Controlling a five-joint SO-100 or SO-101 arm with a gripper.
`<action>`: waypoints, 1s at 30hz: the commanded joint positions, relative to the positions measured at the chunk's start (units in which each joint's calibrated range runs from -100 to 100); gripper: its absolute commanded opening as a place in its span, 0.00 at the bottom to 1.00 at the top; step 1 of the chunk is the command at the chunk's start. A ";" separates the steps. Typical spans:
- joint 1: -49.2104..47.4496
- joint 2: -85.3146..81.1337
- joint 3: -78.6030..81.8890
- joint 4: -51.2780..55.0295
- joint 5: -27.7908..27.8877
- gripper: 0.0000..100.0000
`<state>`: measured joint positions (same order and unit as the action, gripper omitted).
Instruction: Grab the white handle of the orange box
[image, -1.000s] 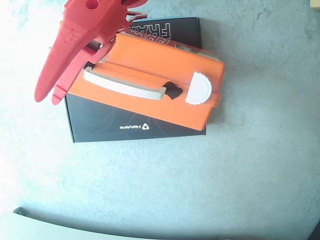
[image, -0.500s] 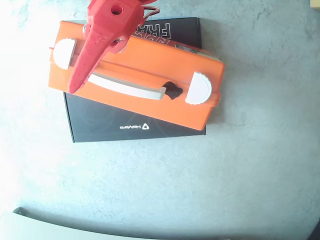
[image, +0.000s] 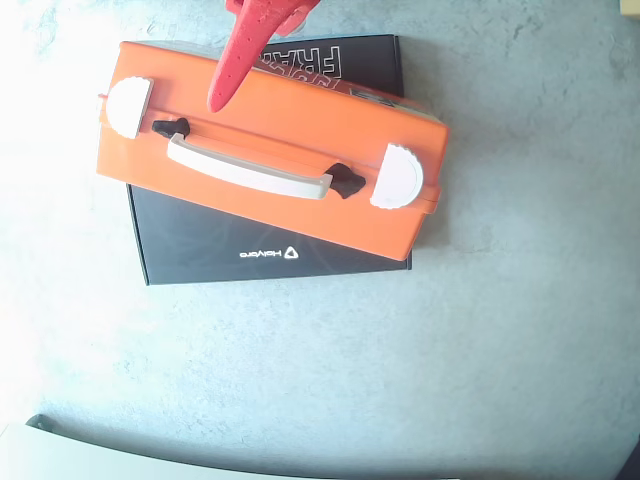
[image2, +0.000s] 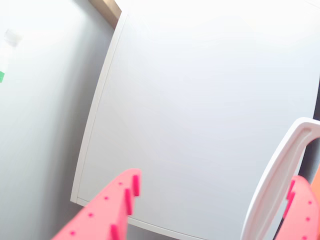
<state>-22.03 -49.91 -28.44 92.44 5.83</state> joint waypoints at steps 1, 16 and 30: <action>0.68 0.35 -0.05 -0.06 0.36 0.36; 4.64 5.67 -0.84 -17.83 1.04 0.36; 4.64 9.97 -1.02 -16.81 1.46 0.36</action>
<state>-17.40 -40.59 -29.43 73.09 6.87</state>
